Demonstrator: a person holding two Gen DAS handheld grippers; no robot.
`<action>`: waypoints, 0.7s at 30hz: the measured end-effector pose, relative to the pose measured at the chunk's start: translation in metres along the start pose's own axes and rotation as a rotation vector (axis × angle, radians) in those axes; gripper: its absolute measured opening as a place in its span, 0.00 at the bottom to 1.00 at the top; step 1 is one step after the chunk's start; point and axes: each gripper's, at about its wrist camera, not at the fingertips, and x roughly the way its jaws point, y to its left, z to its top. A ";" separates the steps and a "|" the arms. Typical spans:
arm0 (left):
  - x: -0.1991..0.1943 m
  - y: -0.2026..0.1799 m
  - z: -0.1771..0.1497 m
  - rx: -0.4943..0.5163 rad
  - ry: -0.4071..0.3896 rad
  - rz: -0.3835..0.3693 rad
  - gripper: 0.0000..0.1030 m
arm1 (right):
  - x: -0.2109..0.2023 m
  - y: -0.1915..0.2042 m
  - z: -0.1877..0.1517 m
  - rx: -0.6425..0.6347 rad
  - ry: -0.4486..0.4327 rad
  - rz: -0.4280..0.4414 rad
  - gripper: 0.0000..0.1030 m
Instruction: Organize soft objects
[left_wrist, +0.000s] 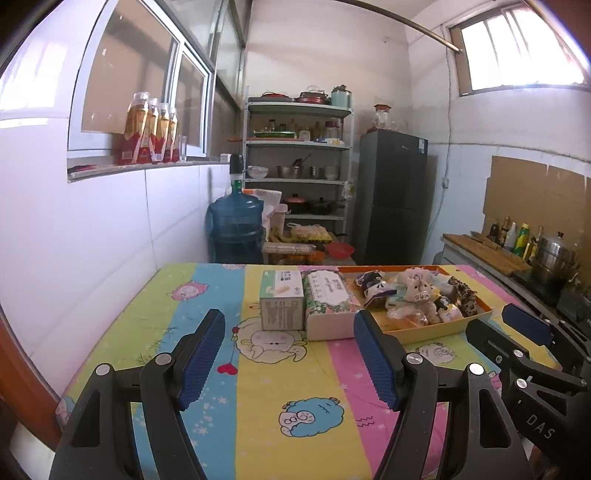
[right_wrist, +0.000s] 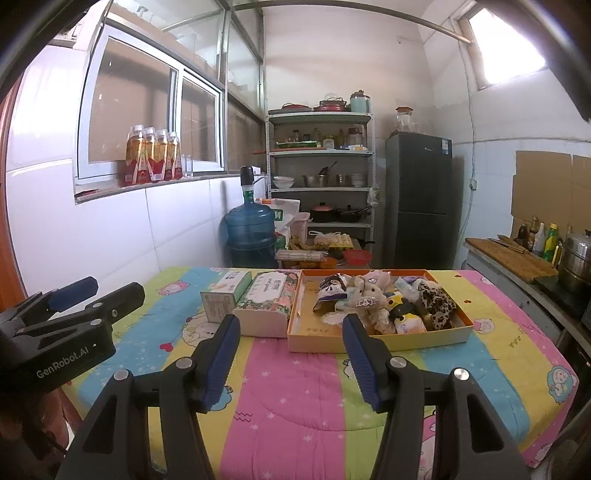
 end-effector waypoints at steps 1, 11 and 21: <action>0.001 0.000 0.000 0.000 0.001 0.001 0.72 | 0.001 0.000 0.000 0.001 0.001 0.001 0.56; 0.004 -0.001 -0.001 0.005 0.006 0.001 0.72 | 0.007 0.001 -0.001 0.002 0.007 0.005 0.56; 0.004 -0.002 -0.001 0.005 0.008 -0.001 0.72 | 0.010 0.001 -0.002 -0.002 0.008 0.011 0.56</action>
